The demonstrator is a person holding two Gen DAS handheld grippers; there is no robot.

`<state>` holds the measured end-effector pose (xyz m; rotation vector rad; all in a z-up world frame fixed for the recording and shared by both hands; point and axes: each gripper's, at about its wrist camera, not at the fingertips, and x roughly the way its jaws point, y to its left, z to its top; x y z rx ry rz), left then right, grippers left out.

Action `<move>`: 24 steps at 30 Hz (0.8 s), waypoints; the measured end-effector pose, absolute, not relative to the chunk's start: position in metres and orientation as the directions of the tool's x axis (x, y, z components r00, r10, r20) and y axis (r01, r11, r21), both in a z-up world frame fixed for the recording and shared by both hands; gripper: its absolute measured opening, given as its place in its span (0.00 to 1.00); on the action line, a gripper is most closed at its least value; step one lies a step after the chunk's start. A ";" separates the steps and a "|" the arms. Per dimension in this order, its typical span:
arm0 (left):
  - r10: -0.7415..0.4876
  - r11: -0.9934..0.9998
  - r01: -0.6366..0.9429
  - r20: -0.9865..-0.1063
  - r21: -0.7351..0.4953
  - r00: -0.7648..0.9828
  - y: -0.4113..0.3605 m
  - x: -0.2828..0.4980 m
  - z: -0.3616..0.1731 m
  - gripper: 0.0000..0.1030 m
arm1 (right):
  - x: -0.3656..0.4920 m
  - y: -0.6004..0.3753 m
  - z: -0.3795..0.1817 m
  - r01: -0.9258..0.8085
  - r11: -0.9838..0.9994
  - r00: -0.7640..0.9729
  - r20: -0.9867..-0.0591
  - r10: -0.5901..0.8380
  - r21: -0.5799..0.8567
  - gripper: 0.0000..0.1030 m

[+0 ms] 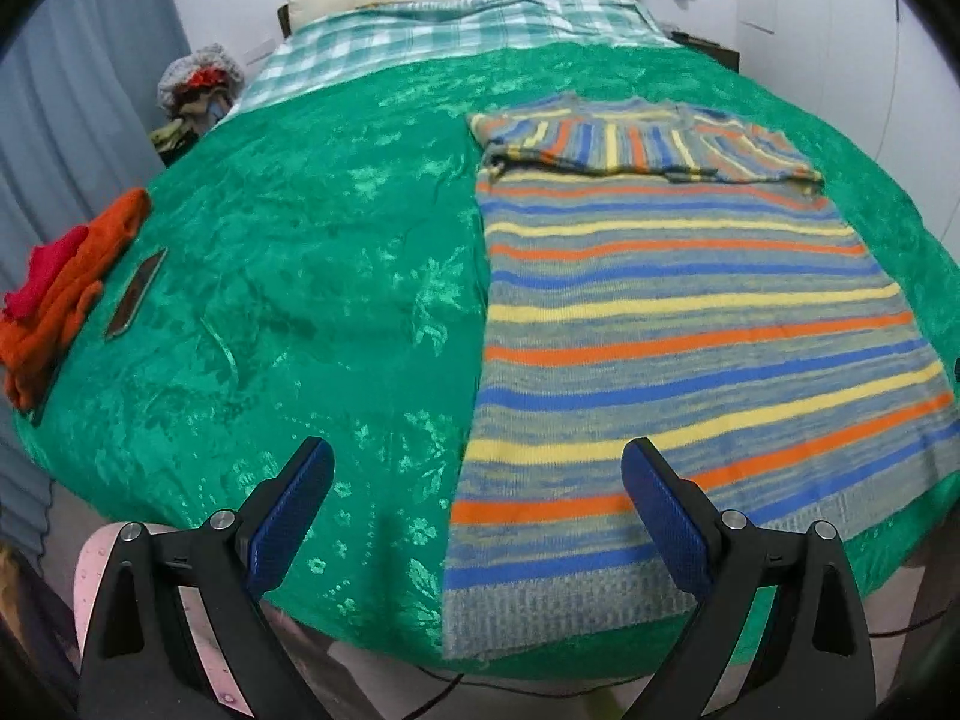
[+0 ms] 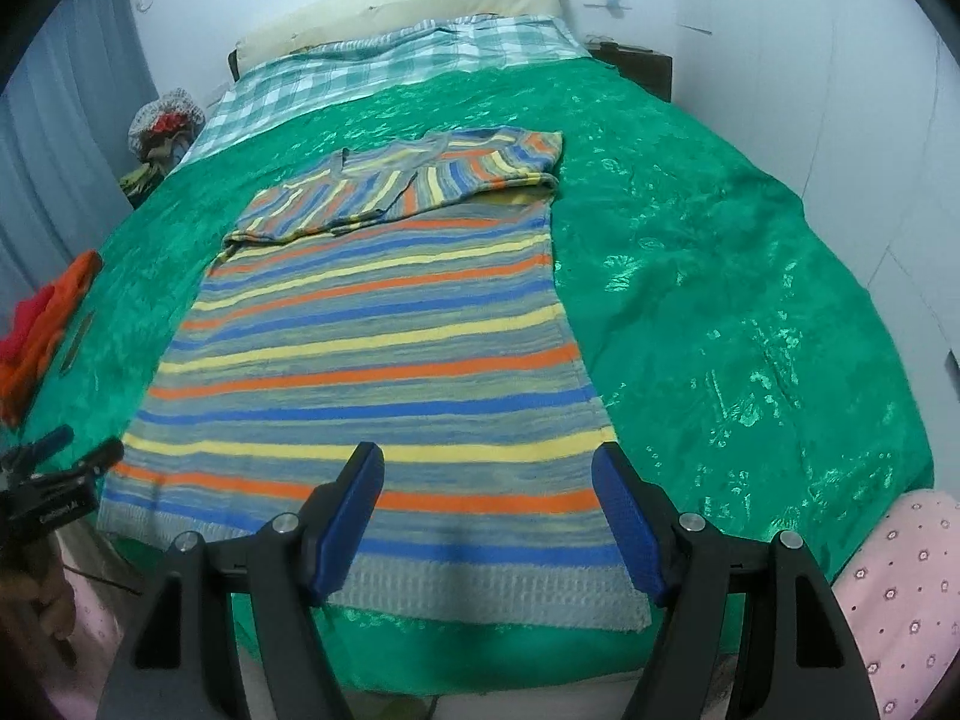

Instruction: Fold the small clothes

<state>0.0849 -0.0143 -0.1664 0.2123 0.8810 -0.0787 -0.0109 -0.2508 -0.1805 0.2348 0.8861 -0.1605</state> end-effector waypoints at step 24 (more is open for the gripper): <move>0.037 0.983 0.120 -0.787 0.140 0.616 -0.006 0.091 -0.167 0.95 | -0.008 -0.231 -0.182 0.184 0.978 0.621 -0.783 -0.037 0.100 0.69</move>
